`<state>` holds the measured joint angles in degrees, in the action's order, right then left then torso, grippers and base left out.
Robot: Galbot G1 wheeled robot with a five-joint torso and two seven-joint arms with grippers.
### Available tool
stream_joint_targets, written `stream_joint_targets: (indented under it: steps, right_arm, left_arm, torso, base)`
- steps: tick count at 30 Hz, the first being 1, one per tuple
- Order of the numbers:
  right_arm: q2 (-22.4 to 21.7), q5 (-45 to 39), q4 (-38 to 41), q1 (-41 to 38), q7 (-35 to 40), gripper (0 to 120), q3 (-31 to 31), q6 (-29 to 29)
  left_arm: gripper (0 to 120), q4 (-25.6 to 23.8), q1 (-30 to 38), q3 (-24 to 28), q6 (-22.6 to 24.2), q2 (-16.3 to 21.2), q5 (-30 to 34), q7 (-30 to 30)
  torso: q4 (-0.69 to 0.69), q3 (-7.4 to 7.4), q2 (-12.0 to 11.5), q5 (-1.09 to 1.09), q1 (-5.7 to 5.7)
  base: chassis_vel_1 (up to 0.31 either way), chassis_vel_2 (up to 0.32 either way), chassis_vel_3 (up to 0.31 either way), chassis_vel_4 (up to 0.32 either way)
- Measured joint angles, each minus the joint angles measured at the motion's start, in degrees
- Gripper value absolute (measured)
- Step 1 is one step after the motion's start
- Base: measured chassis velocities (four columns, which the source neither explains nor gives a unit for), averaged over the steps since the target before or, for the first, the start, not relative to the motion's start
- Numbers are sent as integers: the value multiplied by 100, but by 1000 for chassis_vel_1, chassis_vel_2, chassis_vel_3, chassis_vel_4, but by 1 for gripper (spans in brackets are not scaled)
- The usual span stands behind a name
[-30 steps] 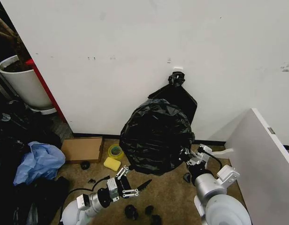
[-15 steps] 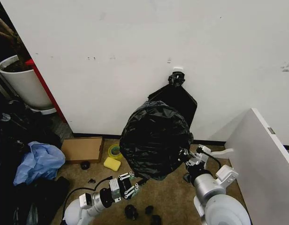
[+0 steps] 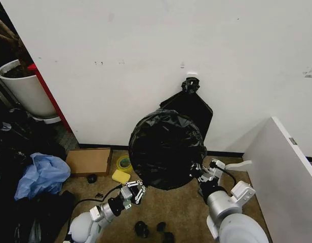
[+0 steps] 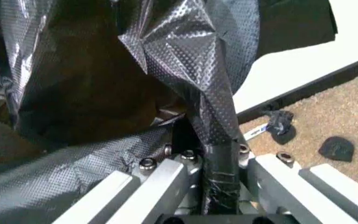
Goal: Place the garbage bag over the trash bin.
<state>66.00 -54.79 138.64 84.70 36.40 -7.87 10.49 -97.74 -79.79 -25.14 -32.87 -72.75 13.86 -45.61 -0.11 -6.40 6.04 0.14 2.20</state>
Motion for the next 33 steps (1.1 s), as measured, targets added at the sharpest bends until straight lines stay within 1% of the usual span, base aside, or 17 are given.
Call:
stream_joint_targets:
  steps: [6,12,15,17,19,20,21,22,24,25,26,27,28,30,31,33]
  right_arm:
    - [13,-20,3,-17,4,0,-60,8]
    - [22,-107,6,-8,2,0,-119,12]
    - [32,-122,5,-17,-7,0,-119,11]
    - [54,-121,-43,-59,-14,0,-120,-10]
    - [67,-89,-118,-106,-34,0,-157,-56]
    - [67,-89,-118,-106,-34,0,-157,-56]
    - [69,-84,-174,-132,-37,0,-186,-68]
    - [76,-84,-223,-158,-43,0,-216,-80]
    - [78,-75,-320,-197,-85,0,-291,-113]
    - [80,-36,-388,-213,-103,0,-334,-129]
    - [81,86,-499,-236,-139,0,-380,-170]
    - [80,275,-630,-257,-187,0,-406,-222]
    - [80,275,-630,-257,-187,0,-406,-222]
    - [80,654,-875,-290,-271,0,-432,-342]
    - [83,1016,-1108,-314,-319,0,-443,-463]
    - [115,1562,-1410,-343,-301,0,-439,-586]
  left_arm:
    - [0,-11,-5,-105,-17,79,-152,188]
    - [0,247,39,-157,-48,138,-182,492]
    - [0,316,31,-149,-66,149,-118,505]
    - [0,389,11,-121,-82,169,55,384]
    - [8,471,1,-143,-76,177,140,207]
    - [8,471,1,-143,-76,177,140,207]
    - [12,503,8,-176,-82,186,161,81]
    - [16,540,17,-186,-88,192,168,-53]
    - [25,626,33,-214,-84,211,162,-365]
    - [30,665,55,-242,-75,221,147,-545]
    - [33,726,87,-289,-71,234,89,-760]
    - [38,753,102,-328,-71,245,66,-852]
    - [38,753,102,-328,-71,245,66,-852]
    - [43,736,94,-423,-70,267,177,-883]
    - [48,594,34,-527,-39,297,439,-882]
    - [58,121,-173,-559,61,406,1037,-904]
  torso:
    - [0,0,0,0,0]
    - [0,0,-1,1,0]
    - [0,0,-1,0,0]
    - [0,0,-1,0,0]
    - [0,0,-1,-1,0]
    - [0,0,-1,-1,0]
    - [3,-1,-1,1,0]
    - [0,0,-1,4,0]
    - [1,0,-1,-4,0]
    - [0,0,-1,0,0]
    - [0,0,-1,2,0]
    - [0,0,-1,-1,0]
    - [0,0,-1,-1,0]
    - [0,0,-1,-3,0]
    - [0,-1,-1,0,0]
    - [0,0,-1,3,0]
  base:
    - [0,0,0,0]
    - [0,0,0,0]
    - [0,0,0,0]
    - [0,0,0,0]
    - [0,0,0,0]
    - [0,0,0,0]
    - [0,0,0,0]
    - [0,0,0,0]
    - [0,0,0,0]
    - [0,0,0,0]
    - [0,0,0,0]
    - [0,0,0,0]
    - [0,0,0,0]
    - [0,0,0,0]
    - [0,0,0,0]
    - [0,0,0,0]
